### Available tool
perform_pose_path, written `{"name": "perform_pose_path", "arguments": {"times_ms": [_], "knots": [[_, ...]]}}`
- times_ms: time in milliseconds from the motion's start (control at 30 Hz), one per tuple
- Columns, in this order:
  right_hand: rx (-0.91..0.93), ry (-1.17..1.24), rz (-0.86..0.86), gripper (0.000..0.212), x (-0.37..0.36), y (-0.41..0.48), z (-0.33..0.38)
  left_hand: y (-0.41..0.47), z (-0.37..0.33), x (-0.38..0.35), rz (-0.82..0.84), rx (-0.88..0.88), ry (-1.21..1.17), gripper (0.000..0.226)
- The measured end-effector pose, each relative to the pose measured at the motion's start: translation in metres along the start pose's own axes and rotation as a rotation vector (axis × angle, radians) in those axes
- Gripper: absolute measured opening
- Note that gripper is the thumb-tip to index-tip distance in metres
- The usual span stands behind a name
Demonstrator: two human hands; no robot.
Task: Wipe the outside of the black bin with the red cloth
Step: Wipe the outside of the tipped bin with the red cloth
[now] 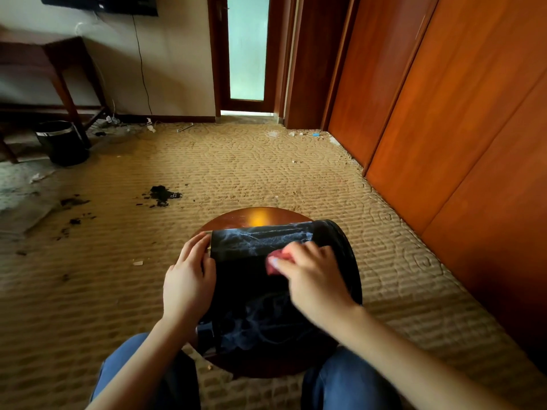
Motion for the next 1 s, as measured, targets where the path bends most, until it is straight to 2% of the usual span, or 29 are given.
{"name": "perform_pose_path", "arguments": {"times_ms": [133,200,333,400,467,567,667,733,833,900,1000], "knots": [[-0.287,-0.158,0.07,0.037,0.01,-0.001,-0.08,0.0,0.0,-0.001,-0.005,0.01,-0.025,0.038],[-0.37,-0.178,0.076,0.03,0.009,0.004,-0.071,0.001,-0.001,-0.002,-0.013,0.022,-0.036,0.038],[-0.189,-0.063,-0.013,0.021,-0.005,0.014,0.019,0.004,-0.001,-0.003,-0.018,0.032,-0.006,0.037],[-0.089,0.017,-0.059,0.03,-0.007,0.018,0.061,0.005,-0.002,-0.003,-0.022,0.018,0.003,0.043],[-0.018,0.016,-0.051,0.036,-0.005,0.019,0.073,0.004,-0.002,-0.001,-0.025,0.007,0.003,0.051],[-0.035,-0.031,-0.006,0.035,-0.001,0.011,0.022,0.002,0.0,0.0,-0.023,0.003,-0.011,0.043],[-0.24,-0.151,0.016,0.038,0.01,-0.003,-0.056,0.001,-0.001,-0.001,-0.034,0.035,-0.043,0.037],[-0.351,-0.223,0.082,0.039,0.015,-0.007,-0.068,-0.001,-0.002,-0.001,-0.041,0.05,-0.075,0.037],[-0.304,-0.215,0.044,0.036,0.007,0.004,-0.025,-0.001,-0.001,-0.002,-0.047,0.071,-0.106,0.037],[-0.202,-0.102,-0.011,0.023,-0.002,0.014,0.024,-0.002,-0.001,-0.002,-0.054,0.063,-0.11,0.037],[-0.086,0.009,-0.036,0.035,-0.008,0.026,0.086,-0.002,0.001,-0.002,-0.072,0.066,-0.127,0.036]]}}
Point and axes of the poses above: each hand's wrist, its own y-axis towards the middle knuckle, its own x-axis out of the back of the hand, z = x × y, the point moved 1 cm from there along y, towards the middle knuckle, and after that the axes turned 8 degrees about -z, right-handed, at the moved point
